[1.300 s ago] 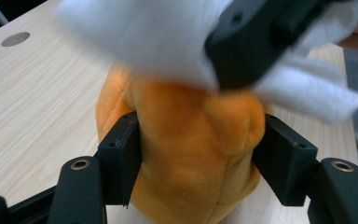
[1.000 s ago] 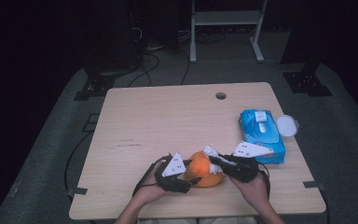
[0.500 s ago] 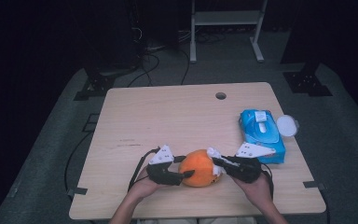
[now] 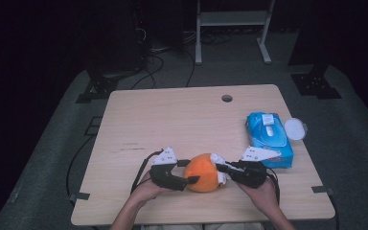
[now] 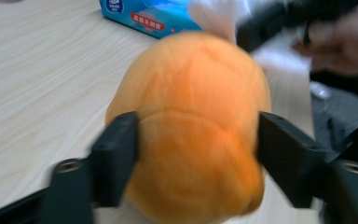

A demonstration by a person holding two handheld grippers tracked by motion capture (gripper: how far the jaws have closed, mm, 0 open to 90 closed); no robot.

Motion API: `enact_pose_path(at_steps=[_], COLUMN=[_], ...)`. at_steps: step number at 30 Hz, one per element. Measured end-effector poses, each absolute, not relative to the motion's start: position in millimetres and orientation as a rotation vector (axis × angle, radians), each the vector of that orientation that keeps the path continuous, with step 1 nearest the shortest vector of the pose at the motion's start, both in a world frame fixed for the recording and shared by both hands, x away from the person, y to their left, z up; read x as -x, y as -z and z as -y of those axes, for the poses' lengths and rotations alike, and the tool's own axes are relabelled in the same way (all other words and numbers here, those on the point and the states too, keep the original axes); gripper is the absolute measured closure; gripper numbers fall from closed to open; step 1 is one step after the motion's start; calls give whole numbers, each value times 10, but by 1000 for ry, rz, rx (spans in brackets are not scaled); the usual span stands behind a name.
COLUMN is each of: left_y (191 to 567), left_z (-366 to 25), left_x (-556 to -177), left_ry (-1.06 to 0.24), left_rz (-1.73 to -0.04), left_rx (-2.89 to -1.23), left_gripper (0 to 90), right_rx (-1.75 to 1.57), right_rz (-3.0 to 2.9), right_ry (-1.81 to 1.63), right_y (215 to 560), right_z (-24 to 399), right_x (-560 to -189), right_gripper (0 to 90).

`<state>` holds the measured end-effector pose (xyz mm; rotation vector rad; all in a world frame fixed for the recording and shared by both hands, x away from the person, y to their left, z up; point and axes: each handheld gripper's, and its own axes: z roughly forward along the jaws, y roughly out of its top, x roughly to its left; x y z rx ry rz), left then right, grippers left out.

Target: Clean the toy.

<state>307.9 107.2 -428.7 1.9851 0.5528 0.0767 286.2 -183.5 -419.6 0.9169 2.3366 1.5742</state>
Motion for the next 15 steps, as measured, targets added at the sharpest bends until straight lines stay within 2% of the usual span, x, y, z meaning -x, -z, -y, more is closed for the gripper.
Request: enact_pose_path(at_steps=[2, 3, 4, 5, 6, 7, 9, 11, 12, 15], left_y=[4290, 4299, 4297, 4287, 4262, 4237, 4193, 4198, 4233, 4240], left_z=[-1030, -1008, -977, -957, -921, -878, -807, -745, -742, -862], left_x=[-3107, -3102, -3080, -3055, -3010, -2963, -2904, -2886, -2889, -2961], left_ry=[-71, -78, -125, -186, -288, -393, -542, -612, -604, -426], left_rz=[-605, -608, -602, -579, -540, -507, -441, -369, -361, -451], left_rx=[-1981, -1984, -1991, -2000, -2010, -1997, -1959, -2002, -2018, -1984], left_gripper=[204, 216, 262, 361, 424, 466, 495, 473, 458, 303], right_rx=[-880, -879, -883, -885, -898, -914, -936, -943, -938, -935], right_rz=[-2352, -2347, -2346, -2342, -2329, -2320, -2286, -2275, -2279, -2330], right_ry=[-1591, -1588, -1586, -1579, -1580, -1587, -1581, -1609, -1616, -1596], right_y=[4191, 4185, 4184, 4184, 4184, 4183, 4168, 4159, 4174, 4284], right_z=[1799, 1786, 1783, 1791, 1798, 1812, 1836, 1839, 1818, 1744], right_x=[-2840, -2838, -2847, -2863, -2872, -2890, -2916, -2950, -2959, -2953], right_gripper=[821, 819, 819, 819, 820, 820, 820, 820, 820, 820])
